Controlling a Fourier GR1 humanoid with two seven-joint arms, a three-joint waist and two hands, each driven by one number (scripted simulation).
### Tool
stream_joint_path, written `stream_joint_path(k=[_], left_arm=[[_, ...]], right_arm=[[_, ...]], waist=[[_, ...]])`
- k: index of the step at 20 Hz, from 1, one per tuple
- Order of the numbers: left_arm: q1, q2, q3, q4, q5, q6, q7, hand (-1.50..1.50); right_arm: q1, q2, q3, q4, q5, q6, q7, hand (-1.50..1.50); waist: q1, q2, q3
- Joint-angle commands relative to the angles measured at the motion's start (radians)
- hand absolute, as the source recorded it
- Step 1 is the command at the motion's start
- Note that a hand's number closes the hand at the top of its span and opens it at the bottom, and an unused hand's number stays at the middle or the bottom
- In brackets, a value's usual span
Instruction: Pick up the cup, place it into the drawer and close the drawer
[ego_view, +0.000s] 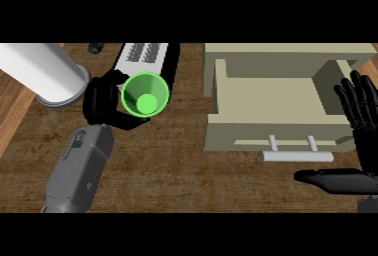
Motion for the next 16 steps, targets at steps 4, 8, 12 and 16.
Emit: stream_joint_path(k=[4, 8, 12, 16], left_arm=[[-0.114, -0.057, -0.085, -0.232, -0.01, 0.124, 0.279, 1.5], [-0.198, -0.074, -0.216, -0.238, 0.002, 0.275, 0.335, 1.5], [-0.29, -0.075, -0.221, -0.224, -0.003, 0.312, 0.433, 1.5], [-0.458, -0.076, -0.233, -0.084, 0.021, 0.404, 0.469, 1.5]], right_arm=[[0.066, 0.01, 0.013, -0.056, -0.01, 0.024, -0.018, -1.5], [0.014, -0.028, -0.041, -0.004, -0.05, 0.042, -0.016, -1.5], [0.027, 0.03, 0.024, -0.011, 0.022, -0.003, -0.032, -1.5], [0.04, 0.023, 0.021, -0.047, 0.0, 0.009, 0.003, -1.5]], waist=[[-0.011, 0.001, 0.0], [-0.021, 0.005, -0.001], [-0.016, 0.006, -0.001], [-0.028, 0.009, -0.001]])
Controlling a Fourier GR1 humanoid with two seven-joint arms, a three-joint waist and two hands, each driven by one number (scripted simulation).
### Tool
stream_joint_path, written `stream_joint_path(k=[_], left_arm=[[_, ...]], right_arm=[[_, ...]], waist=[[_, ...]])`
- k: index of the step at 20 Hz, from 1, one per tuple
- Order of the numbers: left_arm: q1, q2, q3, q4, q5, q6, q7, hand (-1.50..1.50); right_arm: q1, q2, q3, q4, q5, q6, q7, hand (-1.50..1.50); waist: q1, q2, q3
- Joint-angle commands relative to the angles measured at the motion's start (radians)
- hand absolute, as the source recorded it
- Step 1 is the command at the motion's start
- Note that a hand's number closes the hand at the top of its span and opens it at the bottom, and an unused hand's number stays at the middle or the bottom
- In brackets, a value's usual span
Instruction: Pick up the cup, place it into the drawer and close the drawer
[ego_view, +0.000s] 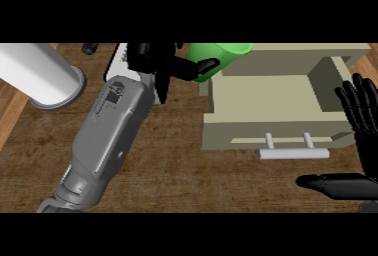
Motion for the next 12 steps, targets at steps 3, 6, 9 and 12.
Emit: stream_joint_path(k=[3, 6, 9, 12], left_arm=[[-0.127, -0.004, -0.064, 0.176, 0.058, 0.097, 0.001, 1.5], [-0.174, -0.004, -0.141, 0.229, 0.141, 0.157, 0.011, 1.5], [-0.225, -0.004, -0.218, 0.314, 0.216, 0.213, -0.009, 1.5], [-0.281, -0.004, -0.215, 0.407, 0.251, 0.216, -0.016, 1.5]], right_arm=[[-0.017, -0.032, -0.031, -0.024, -0.034, 0.022, 0.025, -1.5], [0.01, 0.002, -0.001, -0.002, 0.005, 0.004, -0.006, -1.5], [-0.061, -0.006, 0.0, 0.047, 0.0, 0.002, 0.005, -1.5], [-0.048, -0.005, -0.006, 0.045, -0.004, 0.007, -0.012, -1.5]], waist=[[-0.011, 0.003, 0.0], [-0.015, 0.003, 0.0], [-0.03, 0.007, 0.0], [-0.032, 0.01, 0.0]])
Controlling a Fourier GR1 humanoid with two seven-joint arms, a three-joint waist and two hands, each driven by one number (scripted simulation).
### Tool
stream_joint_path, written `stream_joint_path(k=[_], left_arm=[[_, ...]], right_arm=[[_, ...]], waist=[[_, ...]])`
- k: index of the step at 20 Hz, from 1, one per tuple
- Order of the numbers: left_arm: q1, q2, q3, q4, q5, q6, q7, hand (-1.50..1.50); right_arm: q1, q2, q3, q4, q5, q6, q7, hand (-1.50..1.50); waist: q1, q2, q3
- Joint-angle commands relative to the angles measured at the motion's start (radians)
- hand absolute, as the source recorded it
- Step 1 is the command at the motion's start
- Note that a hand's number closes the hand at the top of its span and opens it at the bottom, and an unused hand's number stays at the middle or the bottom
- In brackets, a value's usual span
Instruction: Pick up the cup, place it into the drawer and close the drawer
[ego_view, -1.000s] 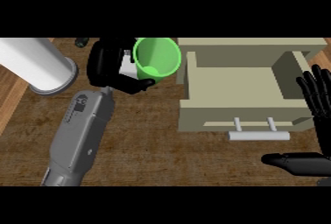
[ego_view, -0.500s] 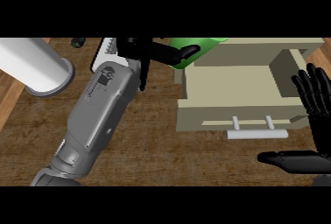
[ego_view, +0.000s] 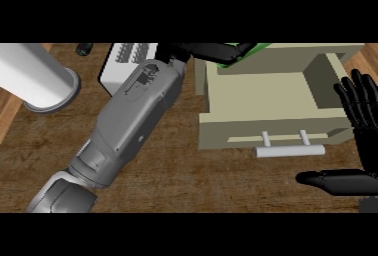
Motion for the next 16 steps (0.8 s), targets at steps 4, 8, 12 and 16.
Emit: stream_joint_path(k=[4, 8, 12, 16], left_arm=[[-0.077, 0.0, -0.099, 0.162, 0.108, 0.028, -0.05, 1.5], [-0.115, 0.0, -0.194, 0.202, 0.19, 0.085, -0.029, 1.5], [-0.1, 0.0, -0.304, 0.199, 0.188, 0.13, 0.014, 1.5], [-0.043, 0.0, -0.409, 0.213, 0.2, 0.13, 0.017, -1.5]], right_arm=[[0.009, 0.014, 0.034, -0.054, 0.026, -0.013, 0.03, -1.5], [-0.028, -0.002, 0.016, 0.023, 0.02, 0.005, -0.016, -1.5], [-0.023, 0.0, 0.027, 0.003, 0.013, 0.011, 0.007, -1.5], [0.01, -0.014, -0.007, 0.015, -0.013, 0.036, -0.045, -1.5]], waist=[[-0.014, 0.003, 0.0], [-0.034, 0.009, 0.001], [-0.023, 0.004, 0.0], [-0.042, 0.007, 0.001]])
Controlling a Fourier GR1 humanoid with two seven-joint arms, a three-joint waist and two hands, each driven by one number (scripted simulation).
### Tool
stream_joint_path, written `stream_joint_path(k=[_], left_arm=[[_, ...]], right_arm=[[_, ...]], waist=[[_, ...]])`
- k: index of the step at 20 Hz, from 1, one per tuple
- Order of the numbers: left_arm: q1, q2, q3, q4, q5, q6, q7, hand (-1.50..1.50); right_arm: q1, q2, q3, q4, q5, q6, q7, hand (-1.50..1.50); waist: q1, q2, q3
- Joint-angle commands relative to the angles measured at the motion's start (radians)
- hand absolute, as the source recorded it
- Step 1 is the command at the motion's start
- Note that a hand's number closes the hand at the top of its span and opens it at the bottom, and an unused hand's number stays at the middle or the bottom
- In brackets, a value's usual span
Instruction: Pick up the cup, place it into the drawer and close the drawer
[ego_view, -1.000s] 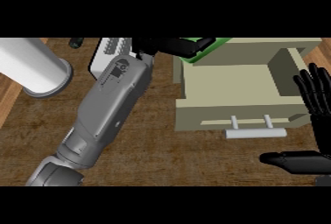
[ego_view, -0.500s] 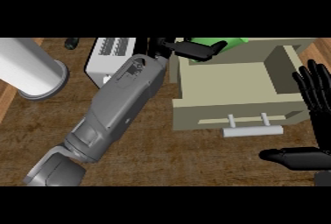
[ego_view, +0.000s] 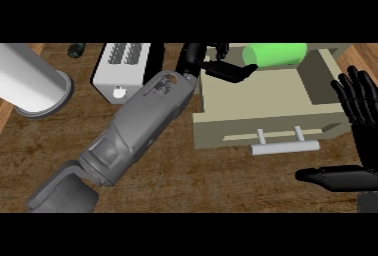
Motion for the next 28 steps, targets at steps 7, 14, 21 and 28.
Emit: stream_joint_path(k=[7, 14, 21, 28], left_arm=[[-0.013, 0.0, -0.194, 0.041, 0.002, 0.061, 0.079, -1.5], [0.067, 0.0, -0.221, -0.051, 0.077, 0.149, -0.068, -1.5], [-0.017, 0.0, -0.135, -0.085, 0.147, 0.152, -0.079, -1.5], [0.013, 0.061, -0.064, -0.175, 0.146, 0.118, 0.0, -1.5]], right_arm=[[-0.002, -0.024, -0.024, 0.01, -0.035, 0.028, 0.01, -1.5], [-0.041, 0.003, -0.02, 0.034, -0.14, 0.068, 0.003, -1.5], [0.05, -0.031, 0.007, -0.065, -0.194, 0.173, 0.011, 1.5], [0.124, -0.165, -0.02, -0.119, -0.092, 0.265, 0.005, 1.5]], waist=[[-0.005, 0.0, 0.0], [-0.009, 0.006, 0.0], [0.023, -0.006, -0.001], [0.068, -0.02, -0.001]])
